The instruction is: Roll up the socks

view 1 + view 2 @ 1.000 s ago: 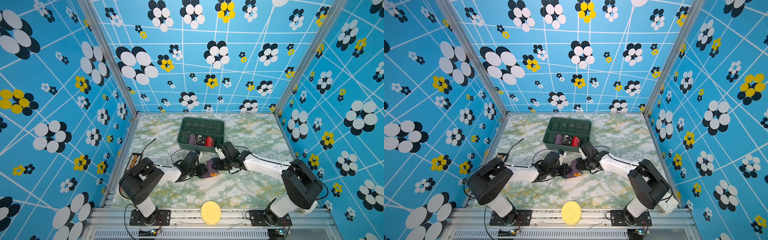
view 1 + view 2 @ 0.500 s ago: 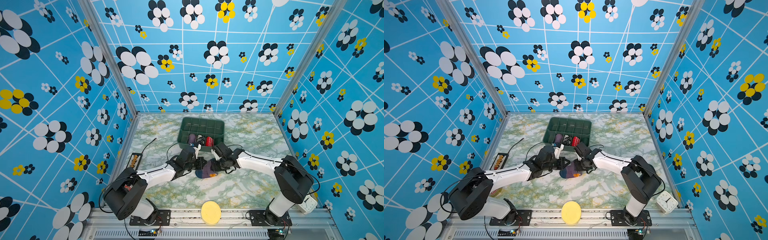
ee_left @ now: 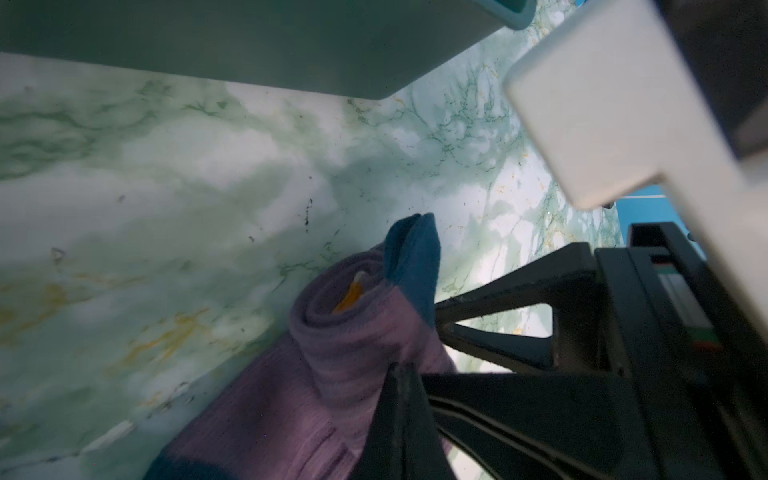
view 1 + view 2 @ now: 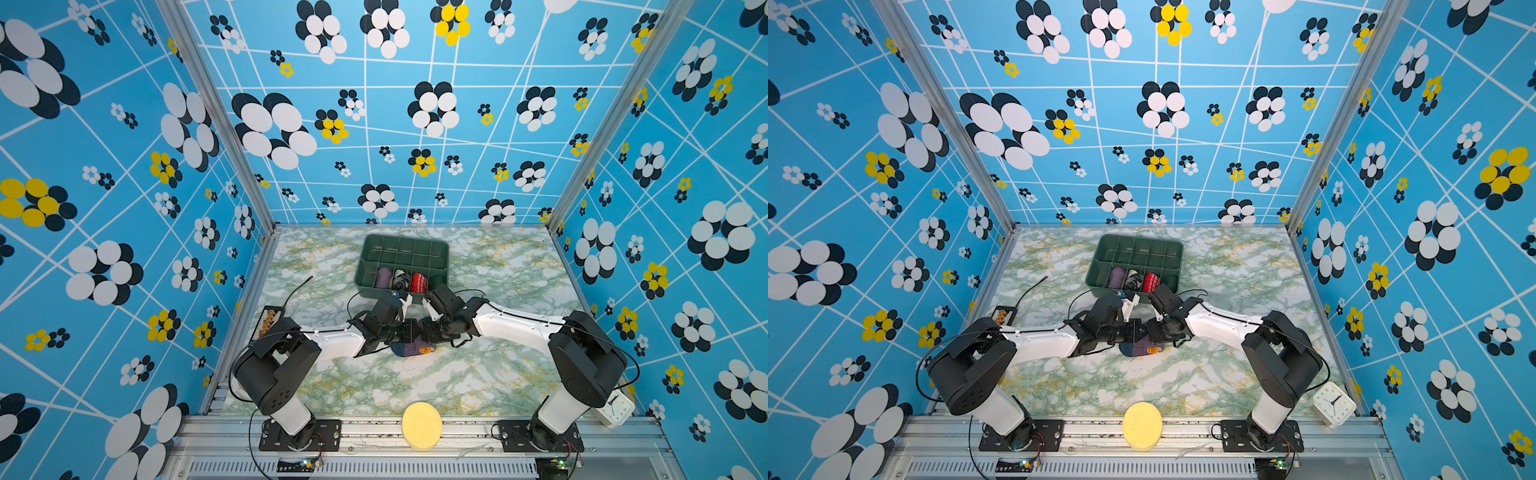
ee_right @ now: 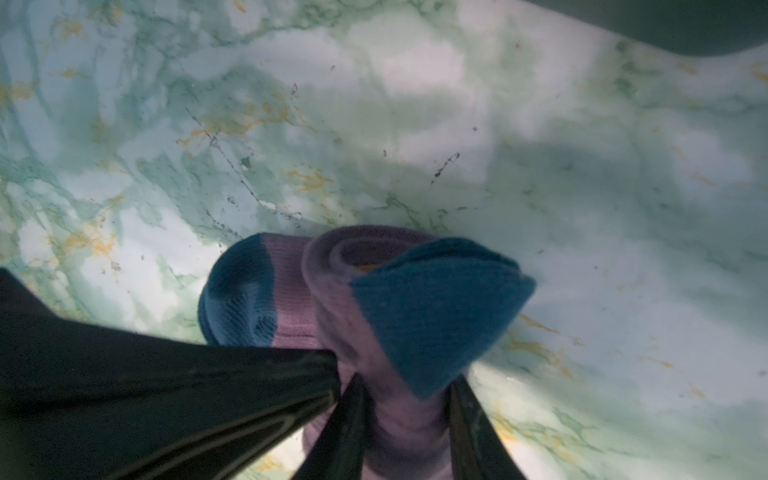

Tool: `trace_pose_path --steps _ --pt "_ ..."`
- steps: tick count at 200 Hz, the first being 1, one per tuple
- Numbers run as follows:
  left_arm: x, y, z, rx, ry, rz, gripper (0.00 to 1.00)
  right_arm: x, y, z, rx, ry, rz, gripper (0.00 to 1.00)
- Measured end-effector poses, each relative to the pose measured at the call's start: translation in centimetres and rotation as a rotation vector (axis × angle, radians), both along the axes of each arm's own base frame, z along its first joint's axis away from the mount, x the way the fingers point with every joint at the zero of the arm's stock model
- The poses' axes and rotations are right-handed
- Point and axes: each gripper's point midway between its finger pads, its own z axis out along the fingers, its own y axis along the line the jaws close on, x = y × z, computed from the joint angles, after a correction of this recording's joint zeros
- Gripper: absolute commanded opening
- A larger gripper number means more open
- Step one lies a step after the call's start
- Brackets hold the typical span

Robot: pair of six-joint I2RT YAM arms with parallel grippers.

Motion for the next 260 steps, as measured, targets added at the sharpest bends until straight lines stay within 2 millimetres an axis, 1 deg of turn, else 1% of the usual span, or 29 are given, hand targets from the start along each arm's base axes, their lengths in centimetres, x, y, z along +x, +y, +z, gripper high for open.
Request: trace_pose_path --steps 40,68,99,125,155,171,187,214,260 --pt "0.3 -0.2 -0.7 0.018 0.011 -0.002 0.00 0.0 -0.1 0.0 -0.004 -0.001 0.002 0.37" --pt "0.2 -0.2 -1.3 0.032 0.022 -0.004 0.00 0.0 -0.1 0.1 -0.001 -0.003 0.003 0.38" --pt "0.1 -0.2 -1.7 0.039 0.030 -0.006 0.00 -0.2 -0.1 0.5 0.018 -0.009 0.005 0.45" --pt "0.1 -0.2 -1.8 0.039 0.031 -0.006 0.00 -0.3 -0.3 1.5 0.092 -0.016 -0.018 0.50" --pt "0.1 -0.3 -1.8 0.037 0.029 -0.007 0.00 0.6 -1.7 2.6 0.205 -0.019 -0.103 0.52" --pt "0.2 -0.3 -1.9 0.035 0.029 -0.008 0.00 0.9 -2.3 2.3 0.243 -0.005 -0.143 0.53" --pt "0.2 -0.4 -1.9 0.029 0.025 -0.009 0.00 0.5 -2.5 1.6 0.272 0.021 -0.163 0.53" --pt "0.1 -0.5 -2.1 0.007 0.021 -0.016 0.00 -0.1 -2.2 0.9 0.327 0.059 -0.184 0.53" --pt "0.2 -0.2 -2.3 -0.029 0.019 -0.016 0.00 0.4 -1.9 0.5 0.385 0.075 -0.208 0.53"
